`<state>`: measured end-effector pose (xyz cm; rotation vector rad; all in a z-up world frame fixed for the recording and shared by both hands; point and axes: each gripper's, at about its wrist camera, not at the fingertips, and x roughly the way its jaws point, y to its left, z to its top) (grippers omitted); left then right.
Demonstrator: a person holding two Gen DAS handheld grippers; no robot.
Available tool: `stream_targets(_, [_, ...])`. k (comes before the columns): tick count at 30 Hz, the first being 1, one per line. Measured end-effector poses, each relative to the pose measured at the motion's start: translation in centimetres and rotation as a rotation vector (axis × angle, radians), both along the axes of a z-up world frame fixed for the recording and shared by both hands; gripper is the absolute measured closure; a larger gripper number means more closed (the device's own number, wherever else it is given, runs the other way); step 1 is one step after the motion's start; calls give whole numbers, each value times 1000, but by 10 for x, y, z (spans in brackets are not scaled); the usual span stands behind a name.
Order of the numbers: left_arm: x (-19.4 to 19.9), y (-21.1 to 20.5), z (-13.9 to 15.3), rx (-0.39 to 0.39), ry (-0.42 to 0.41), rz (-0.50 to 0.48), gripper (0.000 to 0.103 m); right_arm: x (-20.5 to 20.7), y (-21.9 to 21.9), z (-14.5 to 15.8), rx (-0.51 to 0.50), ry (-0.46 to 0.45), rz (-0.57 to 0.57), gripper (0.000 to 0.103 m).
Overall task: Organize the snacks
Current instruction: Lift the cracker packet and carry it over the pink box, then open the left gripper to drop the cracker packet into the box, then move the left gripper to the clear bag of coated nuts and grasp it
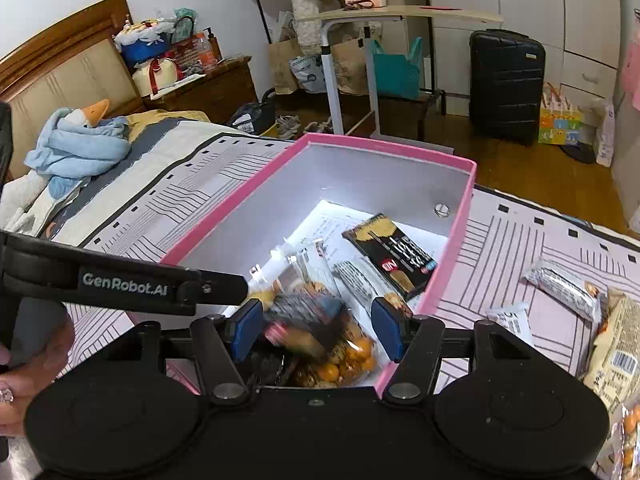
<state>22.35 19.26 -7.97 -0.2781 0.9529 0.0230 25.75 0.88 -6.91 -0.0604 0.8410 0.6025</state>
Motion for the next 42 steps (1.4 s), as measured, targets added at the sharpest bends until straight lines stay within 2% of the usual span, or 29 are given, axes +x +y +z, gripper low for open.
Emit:
stream_targets(7, [-20, -10, 20, 2, 11, -42, 39, -27, -18, 32, -34, -39, 57, 38])
stream_targets(13, [-49, -29, 64, -2, -33, -96, 38, -56, -51, 75, -32, -79, 55, 38])
stream_targets(20, [-77, -69, 114, -6, -114, -190, 35, -87, -113, 115, -59, -113, -36, 36])
stream_targets(24, [-84, -103, 127, -1, -140, -254, 34, -96, -153, 123, -63, -114, -115, 35])
stream_targets(31, [-68, -164, 119, -31, -137, -346, 34, -94, -226, 105, -29, -75, -217, 31])
stream_targets(37, [-32, -212, 90, -72, -102, -396, 34, -70, -263, 63, -3, 6, -273, 28])
stream_targets(42, [0, -249, 63, -69, -83, -432, 34, -52, -284, 25, 56, 48, -332, 28])
